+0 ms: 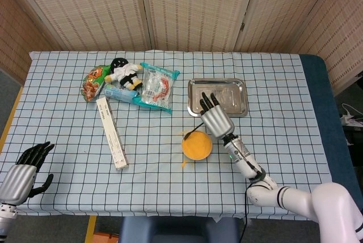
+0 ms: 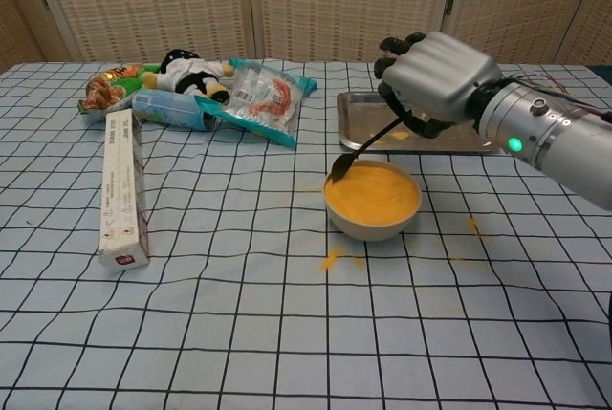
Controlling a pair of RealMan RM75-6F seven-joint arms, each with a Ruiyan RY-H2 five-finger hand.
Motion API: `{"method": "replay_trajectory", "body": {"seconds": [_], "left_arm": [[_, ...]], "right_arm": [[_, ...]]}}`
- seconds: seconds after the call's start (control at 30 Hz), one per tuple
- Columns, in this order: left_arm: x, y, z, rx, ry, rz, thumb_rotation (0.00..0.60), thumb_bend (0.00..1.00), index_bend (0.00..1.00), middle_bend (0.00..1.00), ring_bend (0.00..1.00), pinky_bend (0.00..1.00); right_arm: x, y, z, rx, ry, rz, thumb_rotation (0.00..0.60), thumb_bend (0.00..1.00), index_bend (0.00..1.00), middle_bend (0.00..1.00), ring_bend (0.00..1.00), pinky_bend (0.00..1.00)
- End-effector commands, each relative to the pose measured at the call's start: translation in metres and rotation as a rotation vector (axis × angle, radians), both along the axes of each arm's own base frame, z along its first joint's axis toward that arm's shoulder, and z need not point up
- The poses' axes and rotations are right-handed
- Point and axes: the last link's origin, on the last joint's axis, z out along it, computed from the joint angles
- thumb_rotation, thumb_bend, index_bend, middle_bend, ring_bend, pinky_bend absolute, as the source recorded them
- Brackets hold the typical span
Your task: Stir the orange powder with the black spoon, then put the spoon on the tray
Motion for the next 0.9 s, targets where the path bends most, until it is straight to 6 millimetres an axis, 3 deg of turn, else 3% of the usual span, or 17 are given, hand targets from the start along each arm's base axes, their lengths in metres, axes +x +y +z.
{"method": "replay_trajectory", "body": {"seconds": [0.03,0.53,0.7,0.9], "left_arm": [[0.000,0.000,-0.001,-0.004,0.001,-0.002,0.600,0.44,0.00,0.00,0.00,0.08],[0.005,-0.006,-0.002,-0.010,0.001,-0.027,0.600,0.44,0.00,0.00,0.00,0.08],[0.006,-0.006,-0.002,-0.008,0.000,-0.029,0.600,0.44,0.00,0.00,0.00,0.08],[0.006,-0.006,-0.002,-0.005,0.001,-0.028,0.600,0.44,0.00,0.00,0.00,0.08]], "right_arm": [[-0.001,0.004,0.001,0.006,0.010,0.015,0.600,0.47,1.00,0.21,0.02,0.15],[-0.023,0.041,0.030,0.054,0.180,0.048,0.600,0.48,1.00,0.21,0.02,0.15],[-0.022,0.046,0.039,0.067,0.127,0.022,0.600,0.48,1.00,0.21,0.02,0.15],[-0.016,0.035,0.051,0.037,0.003,-0.031,0.600,0.48,1.00,0.21,0.02,0.16]]}}
